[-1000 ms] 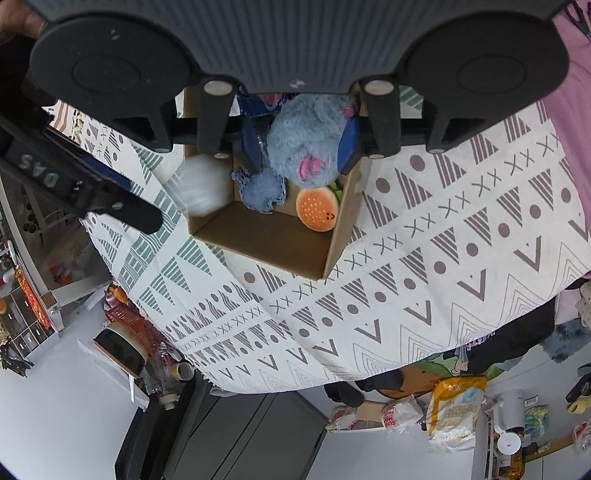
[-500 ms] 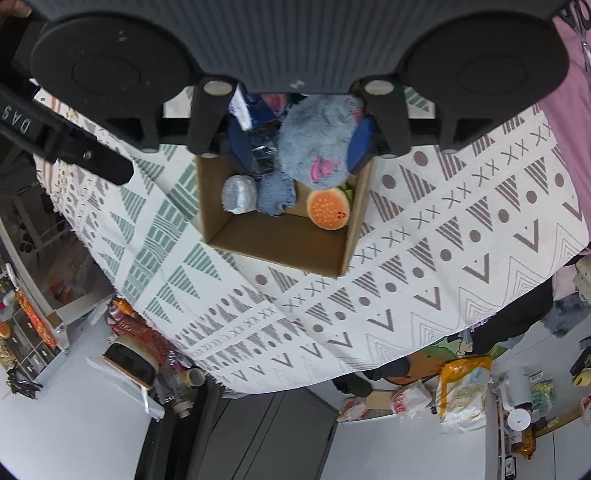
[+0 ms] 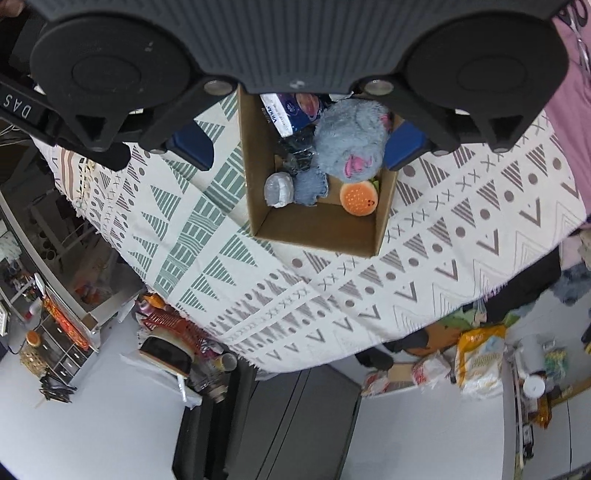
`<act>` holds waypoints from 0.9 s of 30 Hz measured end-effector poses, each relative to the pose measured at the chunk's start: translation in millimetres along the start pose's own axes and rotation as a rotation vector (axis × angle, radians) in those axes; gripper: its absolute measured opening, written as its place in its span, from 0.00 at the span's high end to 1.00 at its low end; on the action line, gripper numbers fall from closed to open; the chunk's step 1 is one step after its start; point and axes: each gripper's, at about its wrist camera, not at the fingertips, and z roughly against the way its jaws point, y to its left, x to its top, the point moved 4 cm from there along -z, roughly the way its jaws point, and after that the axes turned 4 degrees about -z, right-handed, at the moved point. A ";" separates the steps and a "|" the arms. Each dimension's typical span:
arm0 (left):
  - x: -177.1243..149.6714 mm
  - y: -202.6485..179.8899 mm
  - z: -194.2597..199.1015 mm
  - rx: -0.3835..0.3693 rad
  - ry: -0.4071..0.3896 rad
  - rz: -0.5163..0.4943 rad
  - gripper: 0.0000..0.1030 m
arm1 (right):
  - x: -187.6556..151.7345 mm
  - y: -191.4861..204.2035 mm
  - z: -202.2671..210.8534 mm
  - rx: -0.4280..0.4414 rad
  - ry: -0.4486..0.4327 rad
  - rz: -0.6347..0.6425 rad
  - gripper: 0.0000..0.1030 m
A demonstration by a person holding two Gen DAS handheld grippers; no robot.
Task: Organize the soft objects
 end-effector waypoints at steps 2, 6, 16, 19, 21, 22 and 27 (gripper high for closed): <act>-0.2 -3.0 6.0 0.013 -0.004 -0.012 0.04 | 0.4 -2.1 8.7 -0.006 -0.008 0.011 0.00; -1.6 -11.9 20.4 0.035 -0.004 -0.059 0.04 | -0.6 -7.4 24.9 -0.021 -0.019 0.014 0.00; -12.5 -29.1 59.0 0.002 -0.050 -0.123 0.04 | -13.6 -18.1 63.0 -0.039 -0.028 0.023 0.00; -17.0 -34.7 69.8 -0.003 -0.060 -0.161 0.04 | -16.8 -20.5 72.3 -0.049 -0.033 0.024 0.00; -19.1 -36.2 76.3 -0.005 -0.059 -0.171 0.04 | -18.9 -21.6 78.7 -0.054 -0.036 0.026 0.00; -19.9 -36.6 79.5 -0.008 -0.065 -0.176 0.04 | -20.0 -22.1 81.9 -0.055 -0.038 0.030 0.00; -28.5 -34.0 84.1 0.001 -0.077 -0.195 0.04 | -27.4 -23.5 100.7 -0.057 -0.063 0.068 0.00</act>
